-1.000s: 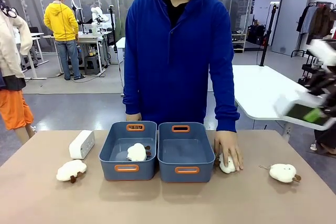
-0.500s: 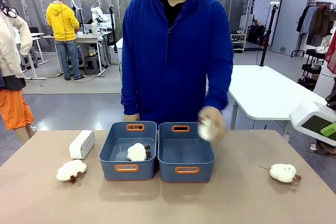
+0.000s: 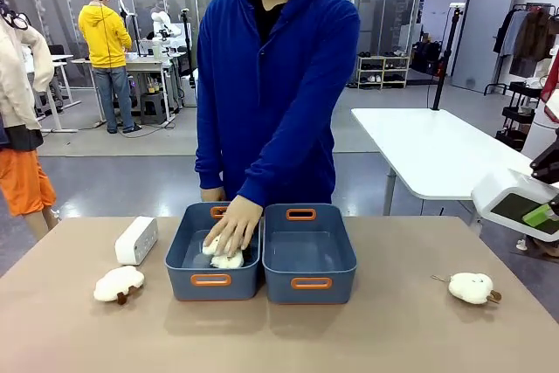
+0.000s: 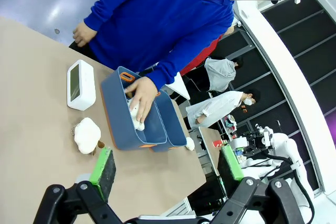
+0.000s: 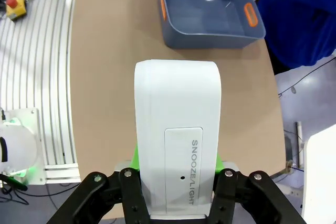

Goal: Sort the digital clocks into the basket.
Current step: Pick up the Digital clock from the table and place it into the empty Plastic storage basket.

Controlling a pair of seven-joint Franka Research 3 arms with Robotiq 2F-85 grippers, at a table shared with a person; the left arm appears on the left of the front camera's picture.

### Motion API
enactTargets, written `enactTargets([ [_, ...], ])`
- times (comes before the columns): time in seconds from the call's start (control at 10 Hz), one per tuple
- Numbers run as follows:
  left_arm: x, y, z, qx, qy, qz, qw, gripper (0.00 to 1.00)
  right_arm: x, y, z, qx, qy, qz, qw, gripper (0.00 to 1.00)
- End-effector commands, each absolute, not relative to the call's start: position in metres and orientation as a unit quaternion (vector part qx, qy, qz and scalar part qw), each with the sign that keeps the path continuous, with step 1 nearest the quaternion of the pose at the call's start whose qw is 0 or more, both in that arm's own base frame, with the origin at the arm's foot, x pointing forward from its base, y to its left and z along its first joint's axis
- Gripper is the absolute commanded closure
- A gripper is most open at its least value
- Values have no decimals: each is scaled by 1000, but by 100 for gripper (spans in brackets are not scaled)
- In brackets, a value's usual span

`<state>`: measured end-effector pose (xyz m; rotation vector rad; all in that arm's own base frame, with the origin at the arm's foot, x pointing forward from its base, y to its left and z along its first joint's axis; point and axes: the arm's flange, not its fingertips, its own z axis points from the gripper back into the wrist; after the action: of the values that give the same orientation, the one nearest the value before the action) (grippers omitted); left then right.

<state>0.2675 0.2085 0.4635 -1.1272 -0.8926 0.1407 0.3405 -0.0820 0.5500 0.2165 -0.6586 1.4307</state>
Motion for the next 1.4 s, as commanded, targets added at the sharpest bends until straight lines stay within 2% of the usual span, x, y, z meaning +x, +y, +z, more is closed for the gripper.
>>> enactTargets([
  [0.0, 268, 209, 465, -521, -416, 59, 743, 0, 364, -39, 548, 79, -272, 649, 706, 77],
  [0.2, 268, 209, 465, -521, -416, 59, 743, 0, 403, 52, 543, 49, -258, 656, 707, 77],
  [0.3, 268, 209, 465, -521, -416, 59, 743, 0, 424, 113, 527, 7, -256, 650, 715, 77],
  [0.6, 268, 209, 465, -521, -416, 59, 743, 0, 464, 220, 470, 28, -217, 654, 724, 77],
  [0.8, 268, 209, 465, -521, -416, 59, 743, 0, 475, 258, 425, -9, -187, 656, 731, 77],
  [1.1, 268, 209, 465, -521, -416, 59, 743, 0, 497, 260, 403, -44, -183, 668, 720, 77],
  [1.2, 268, 209, 465, -521, -416, 59, 743, 0, 497, 257, 400, -26, -171, 673, 719, 26],
  [1.3, 268, 209, 465, -521, -416, 59, 743, 0, 495, 253, 402, -19, -176, 673, 718, 15],
])
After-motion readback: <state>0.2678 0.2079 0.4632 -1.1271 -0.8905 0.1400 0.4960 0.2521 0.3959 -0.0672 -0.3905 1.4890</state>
